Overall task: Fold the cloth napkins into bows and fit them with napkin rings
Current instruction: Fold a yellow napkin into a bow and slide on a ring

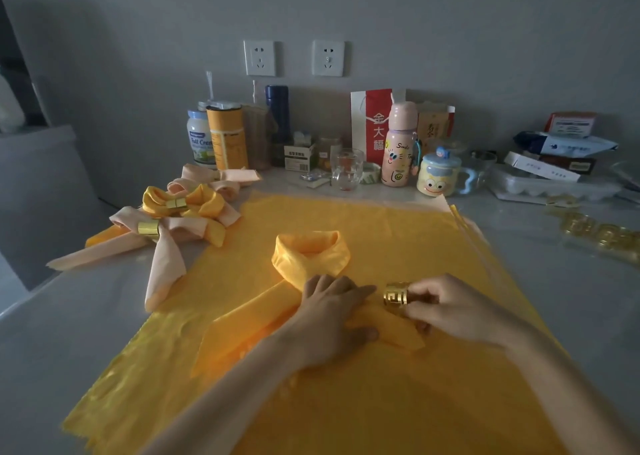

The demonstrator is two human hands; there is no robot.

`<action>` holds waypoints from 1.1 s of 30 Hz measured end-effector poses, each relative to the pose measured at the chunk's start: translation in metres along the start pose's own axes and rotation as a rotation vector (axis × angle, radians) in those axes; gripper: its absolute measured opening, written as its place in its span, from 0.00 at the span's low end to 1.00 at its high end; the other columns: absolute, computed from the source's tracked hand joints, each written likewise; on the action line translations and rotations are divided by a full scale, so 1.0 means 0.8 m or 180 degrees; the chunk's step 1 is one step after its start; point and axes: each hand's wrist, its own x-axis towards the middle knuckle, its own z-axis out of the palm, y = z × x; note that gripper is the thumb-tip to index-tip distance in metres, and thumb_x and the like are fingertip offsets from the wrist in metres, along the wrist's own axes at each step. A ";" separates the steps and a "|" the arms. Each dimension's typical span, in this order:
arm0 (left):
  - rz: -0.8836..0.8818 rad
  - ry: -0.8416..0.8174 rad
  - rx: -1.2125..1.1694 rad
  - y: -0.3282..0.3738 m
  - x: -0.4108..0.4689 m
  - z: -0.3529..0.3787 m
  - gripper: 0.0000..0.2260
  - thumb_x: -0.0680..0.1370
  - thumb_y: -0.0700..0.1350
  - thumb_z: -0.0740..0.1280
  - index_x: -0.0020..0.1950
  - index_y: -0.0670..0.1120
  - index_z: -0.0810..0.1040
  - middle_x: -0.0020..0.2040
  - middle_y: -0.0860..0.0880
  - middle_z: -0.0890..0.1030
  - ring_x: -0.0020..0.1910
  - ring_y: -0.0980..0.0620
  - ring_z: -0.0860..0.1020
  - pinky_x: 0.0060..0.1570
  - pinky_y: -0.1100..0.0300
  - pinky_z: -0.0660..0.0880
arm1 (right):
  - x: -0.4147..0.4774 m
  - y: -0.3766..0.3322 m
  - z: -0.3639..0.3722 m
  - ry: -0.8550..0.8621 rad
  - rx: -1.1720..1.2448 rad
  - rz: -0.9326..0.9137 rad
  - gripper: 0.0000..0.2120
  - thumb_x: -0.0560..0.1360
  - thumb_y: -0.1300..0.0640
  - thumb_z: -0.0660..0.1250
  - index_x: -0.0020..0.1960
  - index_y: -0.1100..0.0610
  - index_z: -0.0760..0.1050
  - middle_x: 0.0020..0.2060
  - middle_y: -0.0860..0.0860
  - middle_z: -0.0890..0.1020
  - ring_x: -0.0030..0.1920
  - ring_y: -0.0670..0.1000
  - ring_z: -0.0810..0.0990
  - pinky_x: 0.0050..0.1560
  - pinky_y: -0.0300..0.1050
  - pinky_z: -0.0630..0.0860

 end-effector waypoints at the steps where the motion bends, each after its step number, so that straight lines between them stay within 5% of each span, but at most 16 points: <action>1: 0.0022 0.0055 0.0039 -0.002 0.001 -0.002 0.28 0.75 0.61 0.63 0.73 0.57 0.62 0.64 0.54 0.67 0.67 0.53 0.59 0.67 0.62 0.41 | -0.001 -0.004 -0.004 -0.0129 0.0252 0.0150 0.11 0.77 0.61 0.59 0.45 0.65 0.78 0.35 0.56 0.80 0.35 0.49 0.79 0.40 0.46 0.76; 4: 0.0122 0.0110 0.0101 0.002 -0.002 -0.002 0.21 0.77 0.58 0.63 0.69 0.57 0.69 0.63 0.53 0.68 0.67 0.53 0.58 0.69 0.60 0.40 | -0.004 -0.006 0.000 -0.0069 0.0804 0.0381 0.15 0.80 0.67 0.52 0.51 0.64 0.78 0.36 0.57 0.79 0.32 0.50 0.80 0.34 0.42 0.78; 7: 0.0168 -0.0032 0.0078 0.008 -0.008 0.004 0.22 0.78 0.57 0.60 0.72 0.53 0.66 0.67 0.52 0.67 0.71 0.54 0.57 0.73 0.53 0.37 | -0.002 -0.005 0.016 0.0216 0.0292 0.0318 0.12 0.79 0.65 0.58 0.47 0.58 0.80 0.29 0.54 0.81 0.28 0.54 0.81 0.29 0.45 0.78; 10: 0.0174 -0.0145 0.0107 0.007 -0.008 0.007 0.22 0.81 0.55 0.54 0.75 0.52 0.61 0.70 0.50 0.64 0.72 0.52 0.55 0.73 0.49 0.35 | 0.009 -0.003 0.026 0.0598 -0.0240 0.0331 0.09 0.75 0.65 0.62 0.42 0.59 0.81 0.18 0.45 0.73 0.19 0.45 0.72 0.21 0.36 0.66; 14: 0.0001 -0.0020 0.0190 0.006 -0.008 0.018 0.20 0.82 0.54 0.52 0.73 0.52 0.62 0.69 0.48 0.63 0.71 0.49 0.57 0.73 0.49 0.40 | 0.018 0.000 0.036 0.0787 -0.0722 0.0359 0.10 0.74 0.66 0.63 0.40 0.63 0.82 0.21 0.47 0.70 0.21 0.43 0.62 0.22 0.37 0.55; 20: -0.0087 0.0542 -0.0061 0.011 -0.007 0.023 0.15 0.81 0.49 0.55 0.66 0.49 0.69 0.63 0.51 0.69 0.64 0.50 0.63 0.69 0.55 0.46 | -0.001 0.000 0.027 0.0274 0.0691 0.0695 0.17 0.76 0.70 0.58 0.54 0.56 0.81 0.26 0.51 0.68 0.21 0.43 0.61 0.23 0.34 0.58; 24: -0.0214 0.0676 -0.0488 0.009 -0.004 0.021 0.14 0.80 0.48 0.60 0.65 0.49 0.73 0.62 0.50 0.73 0.65 0.50 0.65 0.65 0.60 0.46 | -0.004 -0.009 0.037 0.0177 0.0500 0.0315 0.18 0.76 0.70 0.59 0.46 0.50 0.79 0.23 0.40 0.78 0.24 0.36 0.71 0.28 0.27 0.64; 28: -0.0236 0.0868 -0.0852 0.006 -0.004 0.017 0.12 0.80 0.46 0.61 0.61 0.50 0.76 0.59 0.51 0.76 0.62 0.52 0.66 0.63 0.62 0.49 | 0.003 -0.010 0.045 0.0325 0.0028 0.0067 0.15 0.77 0.62 0.63 0.42 0.44 0.82 0.40 0.49 0.85 0.42 0.46 0.78 0.41 0.47 0.72; 31: -0.0251 0.0924 -0.0989 0.003 -0.009 0.016 0.11 0.79 0.44 0.62 0.60 0.48 0.76 0.58 0.51 0.76 0.62 0.52 0.67 0.63 0.63 0.50 | 0.003 -0.013 0.053 0.0361 -0.0023 -0.0064 0.11 0.77 0.61 0.64 0.45 0.48 0.82 0.41 0.48 0.85 0.45 0.49 0.82 0.47 0.54 0.76; 33: -0.0276 0.0894 -0.1045 0.004 -0.011 0.015 0.13 0.79 0.43 0.61 0.63 0.48 0.73 0.61 0.52 0.74 0.64 0.53 0.65 0.65 0.63 0.49 | 0.002 -0.013 0.056 0.0498 -0.0021 -0.0185 0.10 0.78 0.61 0.63 0.46 0.51 0.81 0.40 0.52 0.84 0.43 0.58 0.81 0.41 0.54 0.75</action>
